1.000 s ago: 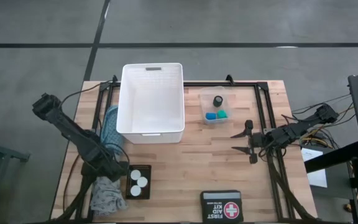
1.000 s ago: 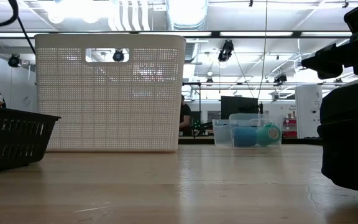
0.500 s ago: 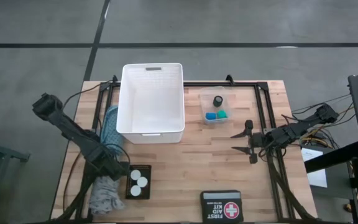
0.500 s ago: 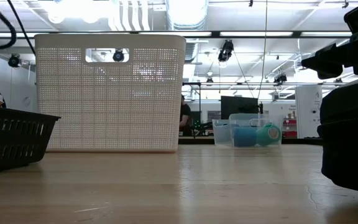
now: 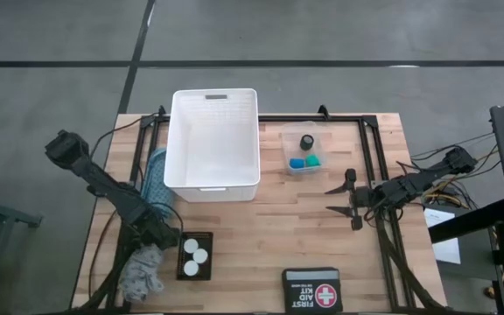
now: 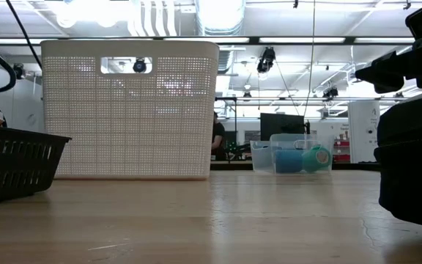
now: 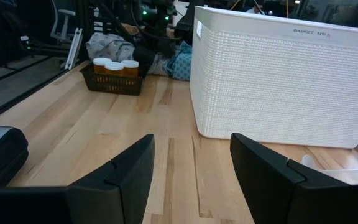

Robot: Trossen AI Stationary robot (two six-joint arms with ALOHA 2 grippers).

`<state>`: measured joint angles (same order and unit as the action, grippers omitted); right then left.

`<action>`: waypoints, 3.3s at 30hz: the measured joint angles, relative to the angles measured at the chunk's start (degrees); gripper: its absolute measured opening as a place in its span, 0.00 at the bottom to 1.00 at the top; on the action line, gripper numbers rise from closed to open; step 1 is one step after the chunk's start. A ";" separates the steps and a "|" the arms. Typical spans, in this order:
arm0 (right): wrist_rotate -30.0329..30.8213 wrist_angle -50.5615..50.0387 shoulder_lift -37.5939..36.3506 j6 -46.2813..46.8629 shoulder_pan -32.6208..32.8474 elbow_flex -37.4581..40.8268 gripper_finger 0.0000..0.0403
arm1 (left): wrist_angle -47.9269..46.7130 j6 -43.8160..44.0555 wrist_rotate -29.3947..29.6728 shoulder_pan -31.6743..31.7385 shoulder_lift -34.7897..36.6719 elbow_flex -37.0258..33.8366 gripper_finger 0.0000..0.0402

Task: Pick & place medical supplies in basket/bin
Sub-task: Put the light gray patient gown into the white bin

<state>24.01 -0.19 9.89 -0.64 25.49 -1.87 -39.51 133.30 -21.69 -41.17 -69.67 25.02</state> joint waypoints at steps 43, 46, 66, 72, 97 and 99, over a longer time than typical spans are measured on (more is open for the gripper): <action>0.00 0.02 0.00 -0.02 -0.02 0.00 0.51 | -6.39 -1.38 -3.66 -0.11 3.63 10.88 0.29; 0.00 0.02 0.00 -0.02 -0.02 0.00 0.51 | -10.90 -0.20 -3.67 -0.11 6.10 13.96 0.29; 0.00 0.00 0.00 -0.01 -0.01 0.02 0.51 | -40.83 3.30 15.35 -0.09 10.58 43.96 0.29; 0.00 0.00 0.00 -0.02 -0.02 0.02 0.51 | -42.02 0.75 30.17 0.00 10.56 48.90 0.29; 0.00 0.01 0.01 -0.02 -0.01 0.01 0.51 | -23.41 -71.05 97.94 10.66 10.58 62.07 0.33; 0.00 0.00 0.02 -0.02 -0.01 0.00 0.51 | -23.38 -74.13 97.90 14.50 10.50 62.05 0.33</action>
<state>24.01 -0.19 9.91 -0.67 25.48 -1.87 -62.89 59.17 76.22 -26.67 -59.16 87.07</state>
